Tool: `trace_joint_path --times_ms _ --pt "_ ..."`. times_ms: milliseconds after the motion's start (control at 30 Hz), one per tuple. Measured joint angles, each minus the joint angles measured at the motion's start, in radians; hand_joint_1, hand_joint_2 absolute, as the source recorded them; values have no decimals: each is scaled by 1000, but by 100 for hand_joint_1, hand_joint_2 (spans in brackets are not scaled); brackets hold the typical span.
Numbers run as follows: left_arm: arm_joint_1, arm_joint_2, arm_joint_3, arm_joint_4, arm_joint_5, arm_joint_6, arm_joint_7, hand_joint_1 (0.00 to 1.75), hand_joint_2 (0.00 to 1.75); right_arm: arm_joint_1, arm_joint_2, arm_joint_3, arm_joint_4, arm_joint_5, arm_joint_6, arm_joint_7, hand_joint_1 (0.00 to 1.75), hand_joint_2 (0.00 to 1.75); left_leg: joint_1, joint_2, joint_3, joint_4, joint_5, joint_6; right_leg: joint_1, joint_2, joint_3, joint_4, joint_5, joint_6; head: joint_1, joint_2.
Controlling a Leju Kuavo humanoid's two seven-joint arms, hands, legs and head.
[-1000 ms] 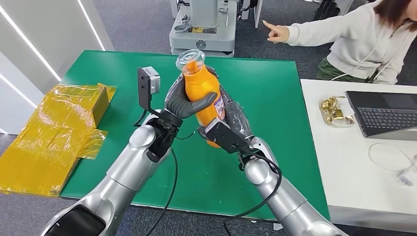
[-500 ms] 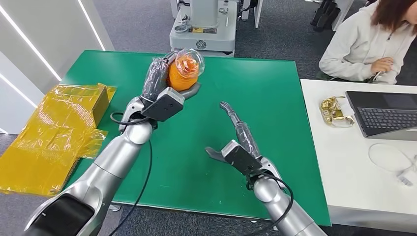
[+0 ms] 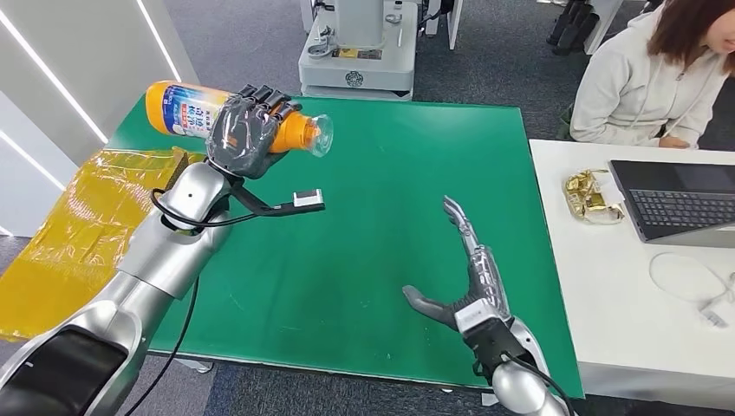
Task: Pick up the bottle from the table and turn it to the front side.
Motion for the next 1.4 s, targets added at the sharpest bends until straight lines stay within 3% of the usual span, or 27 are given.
trace_joint_path --times_ms 200,400,667,933,1333,1400 --pt "26 88 -14 39 -94 -24 69 175 175 161 -52 -90 -167 29 -64 -23 0 175 0 4 0 -1 -1 -1 0 5 -1 0 0 0 0 0" --pt "137 187 1 50 -165 -60 126 175 175 280 -57 -173 -251 78 -51 -8 0 175 0 5 1 -3 -1 -2 0 6 -2 0 -1 -1 0 0" --pt "285 245 67 64 -174 -69 129 175 175 371 -51 -249 -303 111 -27 -17 0 175 0 6 0 -3 -2 -2 0 6 -2 0 -1 -1 0 0" --pt "404 235 107 71 -194 -63 139 175 175 348 -25 -256 -309 142 28 -18 0 175 0 5 -1 -3 -1 -2 0 5 -3 0 -1 -1 0 0" --pt "378 133 120 203 -225 -13 104 175 175 296 -20 -235 -304 146 42 -15 0 175 0 5 -1 -2 -1 -2 0 5 -3 0 -1 -1 0 0" --pt "364 123 122 231 -229 5 104 163 175 294 -20 -228 -304 147 41 -14 0 175 0 5 -1 -2 -1 -2 0 5 -3 0 -1 -1 0 0"
